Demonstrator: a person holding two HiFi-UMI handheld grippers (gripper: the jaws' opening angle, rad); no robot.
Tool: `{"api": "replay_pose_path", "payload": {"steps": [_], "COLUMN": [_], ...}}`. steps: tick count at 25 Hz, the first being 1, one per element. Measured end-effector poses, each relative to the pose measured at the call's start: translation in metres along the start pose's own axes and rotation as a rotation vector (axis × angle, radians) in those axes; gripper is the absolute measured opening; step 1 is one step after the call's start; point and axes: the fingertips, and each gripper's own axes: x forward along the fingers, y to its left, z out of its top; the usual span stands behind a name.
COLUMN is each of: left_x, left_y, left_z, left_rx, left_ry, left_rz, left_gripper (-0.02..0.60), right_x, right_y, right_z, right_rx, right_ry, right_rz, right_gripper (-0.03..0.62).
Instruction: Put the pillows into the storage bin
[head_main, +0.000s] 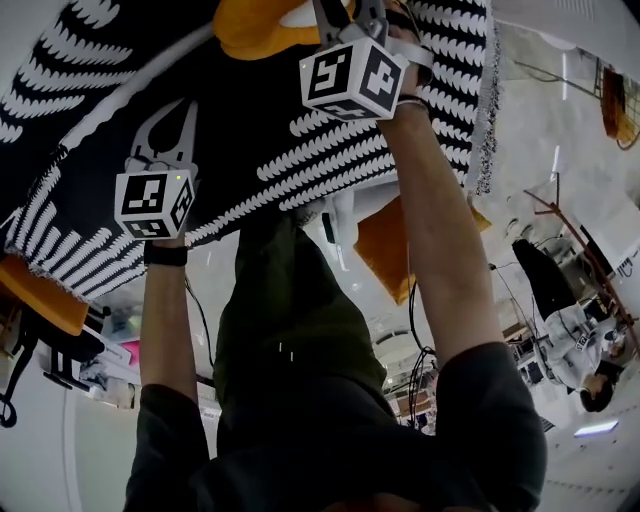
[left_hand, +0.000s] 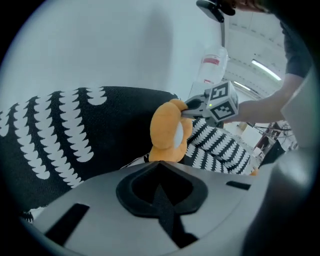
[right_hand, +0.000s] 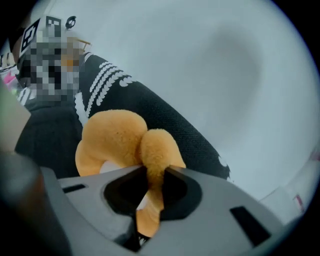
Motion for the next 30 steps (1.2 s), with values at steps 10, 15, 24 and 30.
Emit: {"api": "replay_pose_path", "payload": {"steps": [10,15,24,30], "left_x": [0.016,0.013,0.000,0.004], "left_y": [-0.095,-0.172,-0.300,-0.410], "left_z": [0.023,0.026,0.019,-0.046], "left_rx": [0.139,0.223,0.393,0.496], "left_ry": [-0.001,0.012,0.047,0.112], "left_rz": [-0.125,-0.210,-0.385,-0.519], "left_gripper": [0.005,0.005,0.005,0.005], "right_x": [-0.155,-0.248,-0.420,-0.505], "right_y": [-0.012,-0.010,0.013,0.098], "right_z": [-0.095,-0.142,-0.219,-0.324], "right_rx": [0.305,0.407,0.610,0.731], "right_ry": [0.076,0.123,0.211,0.347], "right_rz": [-0.187,-0.277,-0.482,-0.543], "right_gripper": [0.051,0.051,0.052,0.054]}}
